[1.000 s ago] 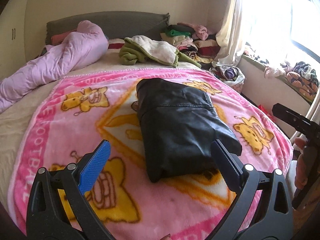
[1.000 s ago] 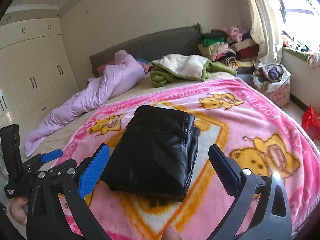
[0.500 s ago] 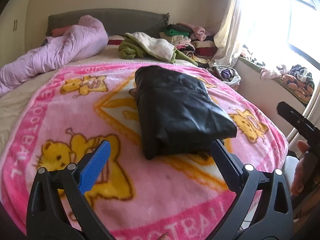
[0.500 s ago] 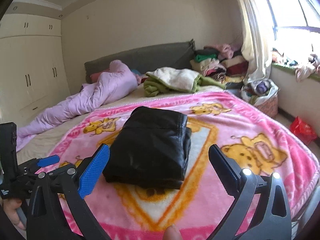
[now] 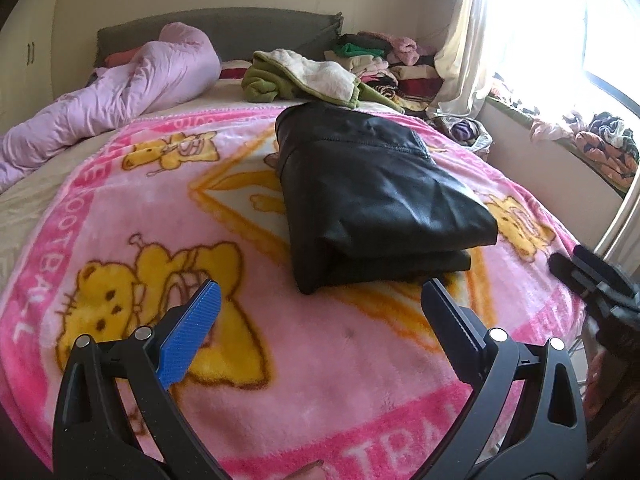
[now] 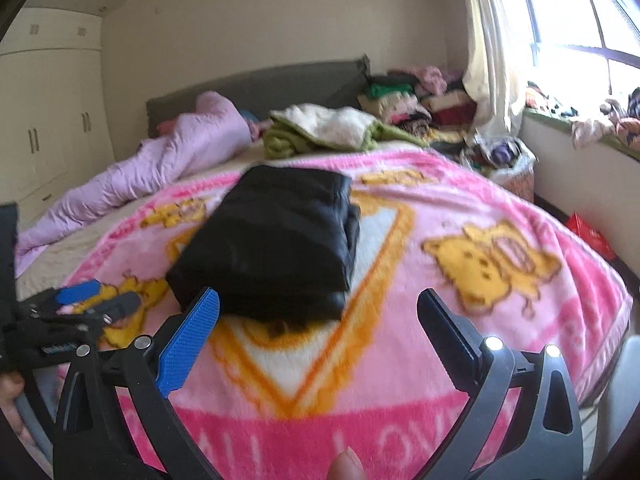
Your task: Fold large clothes
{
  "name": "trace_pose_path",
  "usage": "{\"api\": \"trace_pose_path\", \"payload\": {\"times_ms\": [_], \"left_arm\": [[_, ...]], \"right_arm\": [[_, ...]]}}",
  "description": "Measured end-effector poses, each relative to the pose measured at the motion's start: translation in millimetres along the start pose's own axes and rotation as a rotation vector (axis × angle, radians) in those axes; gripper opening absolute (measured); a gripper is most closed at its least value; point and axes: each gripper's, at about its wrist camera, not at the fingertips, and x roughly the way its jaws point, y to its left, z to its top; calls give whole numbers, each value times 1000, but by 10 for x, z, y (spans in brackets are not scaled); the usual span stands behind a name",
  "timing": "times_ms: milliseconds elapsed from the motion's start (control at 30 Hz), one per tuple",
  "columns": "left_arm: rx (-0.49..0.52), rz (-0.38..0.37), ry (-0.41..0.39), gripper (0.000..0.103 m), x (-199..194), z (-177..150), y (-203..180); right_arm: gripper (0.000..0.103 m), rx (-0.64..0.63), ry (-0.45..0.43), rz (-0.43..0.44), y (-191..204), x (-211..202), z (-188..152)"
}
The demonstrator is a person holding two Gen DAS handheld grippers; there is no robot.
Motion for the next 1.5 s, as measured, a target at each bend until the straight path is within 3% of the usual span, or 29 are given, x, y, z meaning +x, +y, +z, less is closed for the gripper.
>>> {"api": "trace_pose_path", "payload": {"times_ms": [1500], "left_arm": [[6, 26, -4, 94, -7, -30, -40]], "right_arm": [[99, 23, 70, 32, -35, 139, -113]]}}
